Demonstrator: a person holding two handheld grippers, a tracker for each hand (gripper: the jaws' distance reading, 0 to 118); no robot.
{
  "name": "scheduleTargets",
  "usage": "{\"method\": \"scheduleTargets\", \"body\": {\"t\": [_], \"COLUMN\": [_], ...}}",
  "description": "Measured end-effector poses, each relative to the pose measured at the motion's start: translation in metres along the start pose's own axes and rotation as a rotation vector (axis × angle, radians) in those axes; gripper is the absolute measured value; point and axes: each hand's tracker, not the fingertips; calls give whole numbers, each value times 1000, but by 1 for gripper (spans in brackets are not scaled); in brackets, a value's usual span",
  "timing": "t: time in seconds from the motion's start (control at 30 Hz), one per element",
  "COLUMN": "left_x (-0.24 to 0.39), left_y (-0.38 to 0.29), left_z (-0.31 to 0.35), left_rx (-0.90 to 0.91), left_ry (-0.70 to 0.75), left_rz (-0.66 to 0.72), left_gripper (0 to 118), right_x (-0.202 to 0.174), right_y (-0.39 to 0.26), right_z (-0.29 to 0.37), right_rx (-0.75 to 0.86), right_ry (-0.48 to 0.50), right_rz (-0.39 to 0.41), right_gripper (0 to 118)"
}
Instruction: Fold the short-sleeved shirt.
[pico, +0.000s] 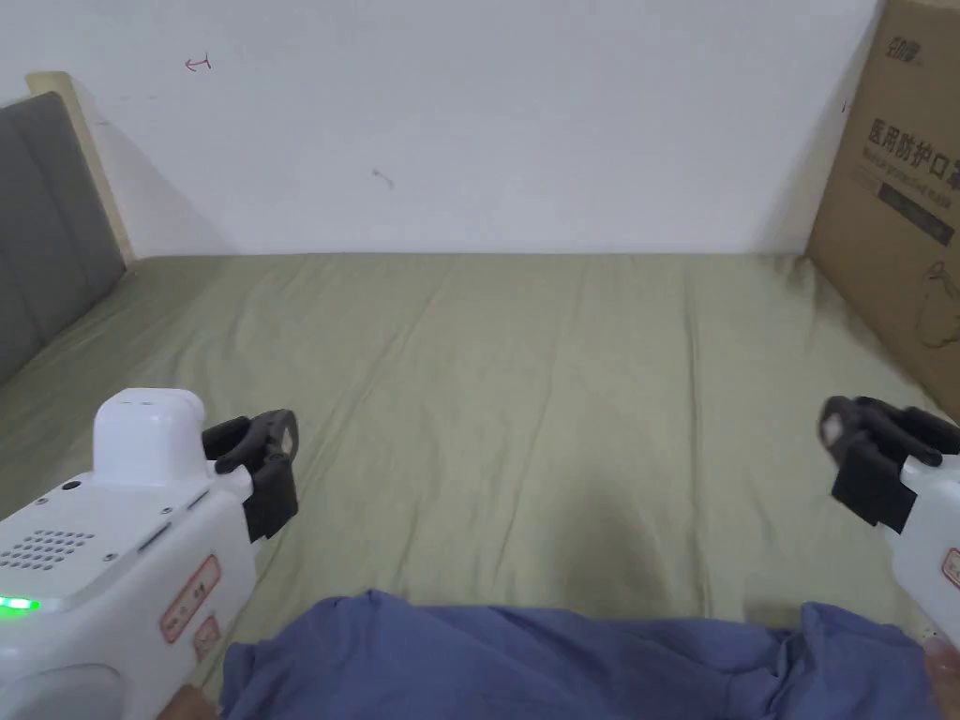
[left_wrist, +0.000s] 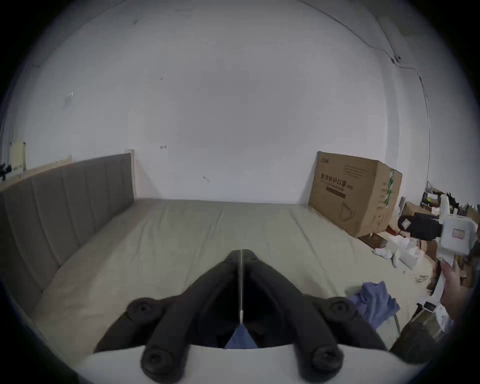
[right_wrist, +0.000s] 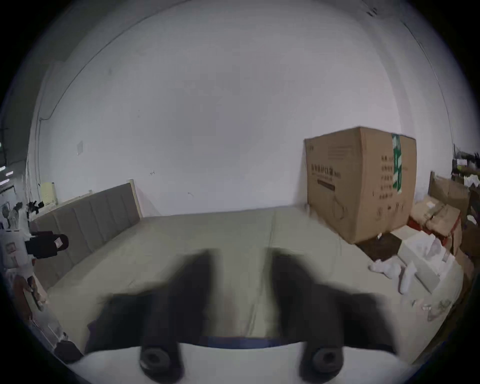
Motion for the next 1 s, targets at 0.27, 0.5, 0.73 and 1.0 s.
{"method": "scheduleTargets", "body": {"t": [0.27,0.5,0.73,1.0], "left_x": [-64,-195,-217,-164], "left_y": [-12,-117,-188,-230], "left_z": [-16,-54,-77,-123], "left_rx": [-260,-639,-688,-688], "left_ry": [-108,-311,-371,-681], "left_rz": [175,869,1004,1233], "left_gripper": [0,4,112,113], "right_x": [10,12,7,-2], "right_y": [-4,-4,-6,-6], "right_z": [0,6,3,0], "right_rx": [-105,-220,-268,-322], "right_ry": [26,29,0,-1], "right_rz": [9,-92,-131,-115], "right_gripper": [0,0,0,0]}}
